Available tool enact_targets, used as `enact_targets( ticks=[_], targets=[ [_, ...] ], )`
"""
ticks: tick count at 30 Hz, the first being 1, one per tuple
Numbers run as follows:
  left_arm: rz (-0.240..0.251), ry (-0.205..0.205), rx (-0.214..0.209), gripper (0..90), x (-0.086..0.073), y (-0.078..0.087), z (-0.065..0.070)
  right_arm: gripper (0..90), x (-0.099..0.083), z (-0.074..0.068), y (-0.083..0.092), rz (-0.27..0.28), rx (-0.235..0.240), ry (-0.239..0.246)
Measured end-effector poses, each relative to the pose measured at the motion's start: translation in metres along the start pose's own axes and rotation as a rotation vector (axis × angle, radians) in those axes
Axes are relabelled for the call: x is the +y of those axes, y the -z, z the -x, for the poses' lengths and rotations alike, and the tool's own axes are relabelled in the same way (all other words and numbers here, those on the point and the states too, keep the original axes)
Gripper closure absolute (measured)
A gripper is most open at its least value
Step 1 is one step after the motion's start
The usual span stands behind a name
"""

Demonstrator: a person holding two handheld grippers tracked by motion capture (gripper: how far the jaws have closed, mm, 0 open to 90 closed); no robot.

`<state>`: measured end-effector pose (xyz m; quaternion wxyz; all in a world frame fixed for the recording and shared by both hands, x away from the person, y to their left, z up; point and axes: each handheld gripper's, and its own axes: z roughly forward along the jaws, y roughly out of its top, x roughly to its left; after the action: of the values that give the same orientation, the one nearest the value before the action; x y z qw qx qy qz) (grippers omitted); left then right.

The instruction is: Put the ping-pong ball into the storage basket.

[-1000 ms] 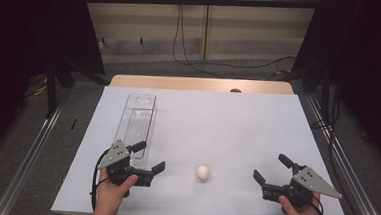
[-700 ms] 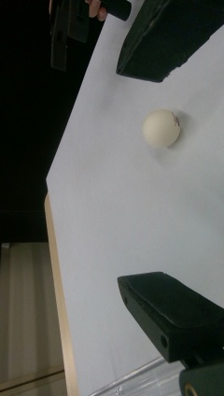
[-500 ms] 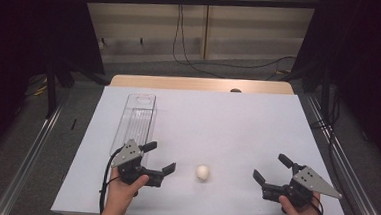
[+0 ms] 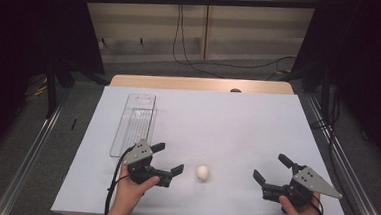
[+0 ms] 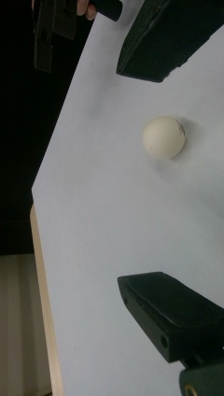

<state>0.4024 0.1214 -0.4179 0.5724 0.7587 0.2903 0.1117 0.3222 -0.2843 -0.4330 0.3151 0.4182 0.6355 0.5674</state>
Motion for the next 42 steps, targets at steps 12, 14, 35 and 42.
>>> enact_targets(
  ticks=[12, 14, 35, 42],
  targets=[
    [-0.041, -0.015, -0.013, 1.9, 0.000, -0.014, 0.006, 0.6, 0.000, 0.000, 0.000, -0.002, 0.005, 0.003],
    [-0.034, -0.012, -0.033, 1.9, -0.001, -0.017, 0.006, 0.6, 0.000, -0.001, 0.000, 0.001, 0.002, -0.004],
    [-0.114, -0.027, -0.038, 2.0, -0.004, -0.036, 0.013, 0.6, 0.000, -0.001, 0.000, 0.002, 0.010, 0.002],
    [-0.136, -0.025, -0.051, 2.1, -0.006, -0.041, 0.016, 0.6, 0.000, -0.001, 0.000, 0.004, 0.014, 0.002]
  ],
)
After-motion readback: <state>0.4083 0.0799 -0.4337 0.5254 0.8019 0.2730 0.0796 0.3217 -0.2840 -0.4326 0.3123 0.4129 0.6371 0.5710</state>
